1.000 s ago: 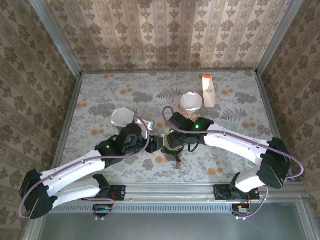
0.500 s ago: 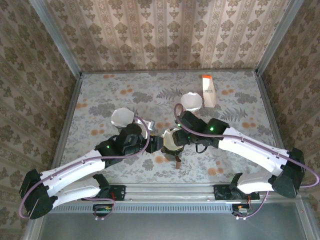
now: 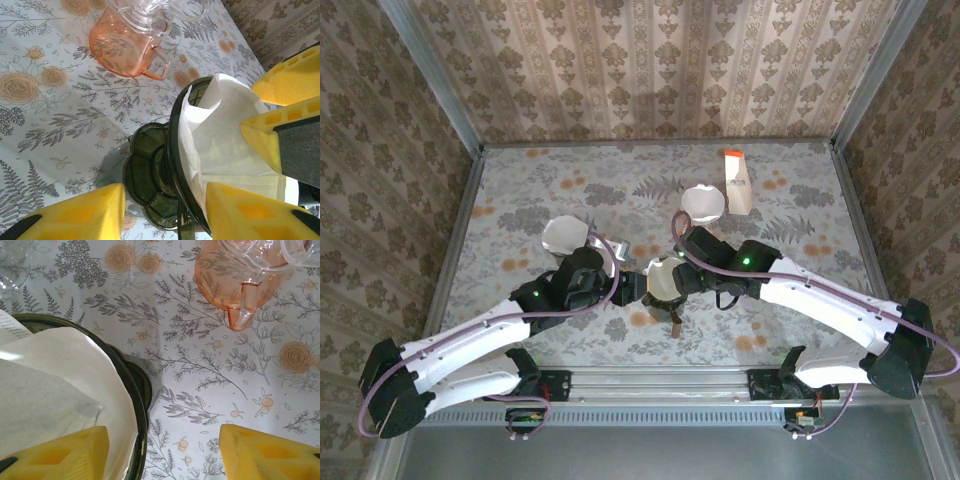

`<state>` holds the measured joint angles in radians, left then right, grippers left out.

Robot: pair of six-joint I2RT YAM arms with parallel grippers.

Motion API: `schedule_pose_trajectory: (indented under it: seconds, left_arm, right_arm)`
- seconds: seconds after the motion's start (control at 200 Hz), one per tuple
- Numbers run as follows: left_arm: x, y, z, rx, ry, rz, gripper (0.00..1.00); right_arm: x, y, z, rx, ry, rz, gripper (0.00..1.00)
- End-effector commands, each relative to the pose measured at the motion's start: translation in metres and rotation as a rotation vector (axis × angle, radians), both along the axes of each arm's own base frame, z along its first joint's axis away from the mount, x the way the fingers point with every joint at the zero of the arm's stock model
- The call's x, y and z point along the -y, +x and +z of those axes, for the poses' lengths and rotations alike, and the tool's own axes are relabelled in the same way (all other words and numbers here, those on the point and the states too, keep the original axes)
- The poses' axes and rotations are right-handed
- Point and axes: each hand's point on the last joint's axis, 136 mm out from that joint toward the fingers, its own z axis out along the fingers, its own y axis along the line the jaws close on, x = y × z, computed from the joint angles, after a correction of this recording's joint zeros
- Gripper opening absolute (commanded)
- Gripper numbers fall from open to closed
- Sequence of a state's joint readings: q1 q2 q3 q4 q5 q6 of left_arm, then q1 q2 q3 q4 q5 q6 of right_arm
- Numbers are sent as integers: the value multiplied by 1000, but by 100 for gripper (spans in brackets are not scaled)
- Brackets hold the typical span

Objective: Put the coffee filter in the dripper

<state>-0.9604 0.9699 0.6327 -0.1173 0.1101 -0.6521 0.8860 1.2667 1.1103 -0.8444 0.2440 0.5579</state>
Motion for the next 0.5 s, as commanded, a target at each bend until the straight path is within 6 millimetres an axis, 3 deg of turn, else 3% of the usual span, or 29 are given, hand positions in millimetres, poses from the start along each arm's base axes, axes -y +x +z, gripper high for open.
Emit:
schedule_pose_trajectory:
  seconds: [0.0, 0.135, 0.495]
  left_arm:
    - [1, -2, -7, -19, 3, -6, 47]
    - [1, -2, -7, -20, 2, -5, 47]
    - [1, -2, -9, -23, 5, -7, 48]
  right_arm:
    - [1, 4, 18, 53, 24, 10, 64]
    - [-8, 9, 27, 69, 40, 40, 64]
    - [-27, 29, 23, 65, 24, 87, 68]
